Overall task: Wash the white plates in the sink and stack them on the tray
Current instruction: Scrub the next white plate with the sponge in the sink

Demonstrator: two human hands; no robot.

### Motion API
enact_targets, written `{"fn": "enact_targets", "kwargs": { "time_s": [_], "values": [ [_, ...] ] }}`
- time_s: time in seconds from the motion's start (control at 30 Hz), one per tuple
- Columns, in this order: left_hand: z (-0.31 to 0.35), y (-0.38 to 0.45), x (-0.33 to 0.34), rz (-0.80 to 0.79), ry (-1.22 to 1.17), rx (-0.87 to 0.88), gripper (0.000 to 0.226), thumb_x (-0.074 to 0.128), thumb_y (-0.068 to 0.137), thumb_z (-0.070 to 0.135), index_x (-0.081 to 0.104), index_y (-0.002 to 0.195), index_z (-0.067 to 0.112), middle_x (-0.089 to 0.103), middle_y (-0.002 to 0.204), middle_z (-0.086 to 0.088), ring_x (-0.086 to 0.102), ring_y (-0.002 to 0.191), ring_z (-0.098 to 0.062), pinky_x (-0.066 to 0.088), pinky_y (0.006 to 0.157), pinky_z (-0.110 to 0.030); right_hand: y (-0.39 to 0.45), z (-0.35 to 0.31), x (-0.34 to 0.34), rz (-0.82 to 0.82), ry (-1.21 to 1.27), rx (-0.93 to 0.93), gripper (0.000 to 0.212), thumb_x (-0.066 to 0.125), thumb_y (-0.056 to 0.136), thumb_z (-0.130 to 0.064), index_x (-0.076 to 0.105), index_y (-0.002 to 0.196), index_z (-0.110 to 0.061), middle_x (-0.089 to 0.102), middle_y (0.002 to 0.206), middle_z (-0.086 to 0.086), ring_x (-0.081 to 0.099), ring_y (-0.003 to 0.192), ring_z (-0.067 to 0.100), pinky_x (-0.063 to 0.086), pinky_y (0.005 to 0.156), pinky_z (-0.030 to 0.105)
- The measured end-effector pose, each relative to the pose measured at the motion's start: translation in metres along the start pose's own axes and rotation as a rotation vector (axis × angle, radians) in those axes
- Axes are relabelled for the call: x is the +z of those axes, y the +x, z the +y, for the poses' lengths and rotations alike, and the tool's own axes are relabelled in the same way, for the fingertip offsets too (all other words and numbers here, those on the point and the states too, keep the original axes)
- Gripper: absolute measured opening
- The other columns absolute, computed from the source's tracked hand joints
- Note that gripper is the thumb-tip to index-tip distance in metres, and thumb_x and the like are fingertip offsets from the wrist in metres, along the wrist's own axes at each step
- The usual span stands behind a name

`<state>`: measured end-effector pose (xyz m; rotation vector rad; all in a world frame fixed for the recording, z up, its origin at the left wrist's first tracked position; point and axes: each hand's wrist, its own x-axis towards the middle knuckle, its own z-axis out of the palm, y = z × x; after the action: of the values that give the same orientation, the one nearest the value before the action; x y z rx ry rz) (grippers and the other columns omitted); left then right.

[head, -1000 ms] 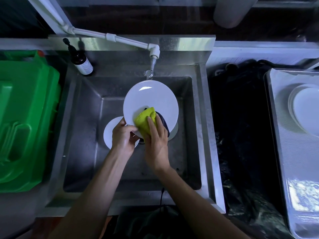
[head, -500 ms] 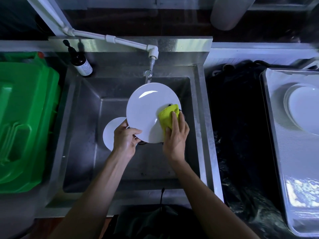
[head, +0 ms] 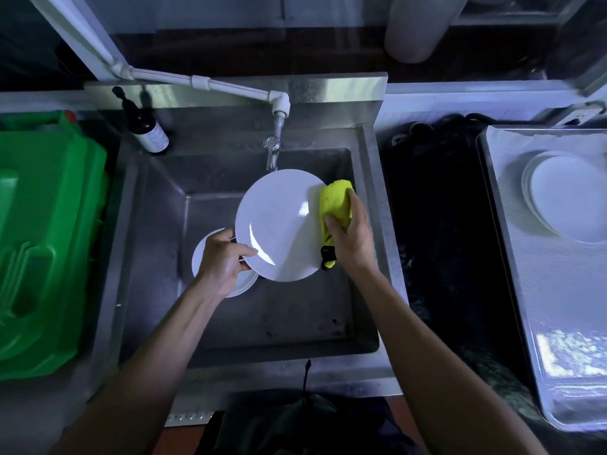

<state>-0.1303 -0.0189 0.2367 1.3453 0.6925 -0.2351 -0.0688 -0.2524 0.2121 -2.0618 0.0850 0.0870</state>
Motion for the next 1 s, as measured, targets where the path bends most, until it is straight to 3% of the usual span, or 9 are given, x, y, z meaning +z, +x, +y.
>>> {"fn": "enact_targets", "kwargs": {
  "time_s": [0.13,0.23,0.37,0.47,0.63,0.77,0.9,1.0],
  "values": [
    [0.010,0.004,-0.007,-0.051,0.105,-0.008,0.033,0.065,0.061,-0.005,0.074,0.087,0.013,0.075,0.089,-0.008,0.070,0.079,-0.030,0.059,0.067,-0.043,0.010,-0.003,-0.012,-0.069,-0.014,-0.013,0.073,0.067,0.092,-0.028,0.029,0.154,-0.025,0.041,0.153,-0.001,0.040,0.135,0.016,0.035,0.104,0.027],
    [0.019,0.005,-0.007,-0.104,0.220,0.022,0.029,0.066,0.060,-0.005,0.075,0.074,0.018,0.075,0.079,-0.003,0.070,0.072,-0.026,0.059,0.061,-0.039,0.013,-0.007,-0.019,-0.107,-0.011,-0.046,0.077,0.072,0.088,-0.026,0.031,0.154,-0.028,0.045,0.150,-0.001,0.043,0.132,0.013,0.033,0.103,0.022],
    [0.031,0.012,-0.002,-0.155,0.391,0.094,0.033,0.059,0.074,-0.022,0.071,0.082,0.007,0.071,0.073,-0.003,0.065,0.071,-0.027,0.053,0.059,-0.031,0.016,-0.014,-0.025,-0.134,-0.062,-0.131,0.077,0.076,0.084,-0.024,0.037,0.149,-0.036,0.054,0.141,-0.001,0.049,0.120,0.011,0.037,0.096,0.023],
    [0.039,0.017,0.003,-0.225,0.498,0.118,0.033,0.056,0.076,-0.024,0.070,0.089,0.002,0.073,0.079,-0.009,0.067,0.072,-0.028,0.053,0.063,-0.033,0.017,-0.020,-0.025,-0.179,-0.104,-0.208,0.076,0.075,0.083,-0.022,0.038,0.147,-0.040,0.054,0.137,-0.003,0.046,0.112,0.004,0.041,0.095,0.028],
    [0.046,0.021,0.010,-0.303,0.573,0.160,0.039,0.055,0.076,-0.025,0.073,0.087,0.008,0.075,0.079,-0.005,0.066,0.071,-0.023,0.055,0.068,-0.033,0.015,-0.025,-0.023,-0.178,-0.160,-0.292,0.076,0.074,0.084,-0.022,0.035,0.147,-0.041,0.050,0.133,-0.007,0.040,0.109,-0.003,0.037,0.091,0.027],
    [0.051,0.025,0.014,-0.342,0.644,0.205,0.035,0.054,0.074,-0.026,0.071,0.085,0.002,0.069,0.081,-0.007,0.059,0.074,-0.019,0.047,0.074,-0.034,0.015,-0.027,-0.022,-0.183,-0.185,-0.307,0.075,0.073,0.084,-0.022,0.034,0.145,-0.043,0.051,0.133,-0.004,0.045,0.108,0.008,0.041,0.089,0.033],
    [0.055,0.030,0.017,-0.336,0.717,0.235,0.038,0.055,0.072,-0.026,0.069,0.074,0.009,0.067,0.071,0.002,0.055,0.069,-0.015,0.042,0.068,-0.029,0.014,-0.029,-0.020,-0.150,-0.182,-0.317,0.071,0.074,0.081,-0.020,0.039,0.140,-0.040,0.053,0.132,-0.004,0.050,0.110,0.014,0.044,0.089,0.035],
    [0.052,0.036,0.017,-0.313,0.755,0.273,0.030,0.052,0.071,-0.023,0.065,0.074,0.003,0.061,0.069,0.001,0.048,0.064,-0.011,0.034,0.062,-0.026,0.011,-0.029,-0.017,-0.098,-0.157,-0.308,0.071,0.075,0.080,-0.018,0.039,0.138,-0.039,0.054,0.132,-0.004,0.049,0.111,0.012,0.042,0.087,0.030]
  ]
}}
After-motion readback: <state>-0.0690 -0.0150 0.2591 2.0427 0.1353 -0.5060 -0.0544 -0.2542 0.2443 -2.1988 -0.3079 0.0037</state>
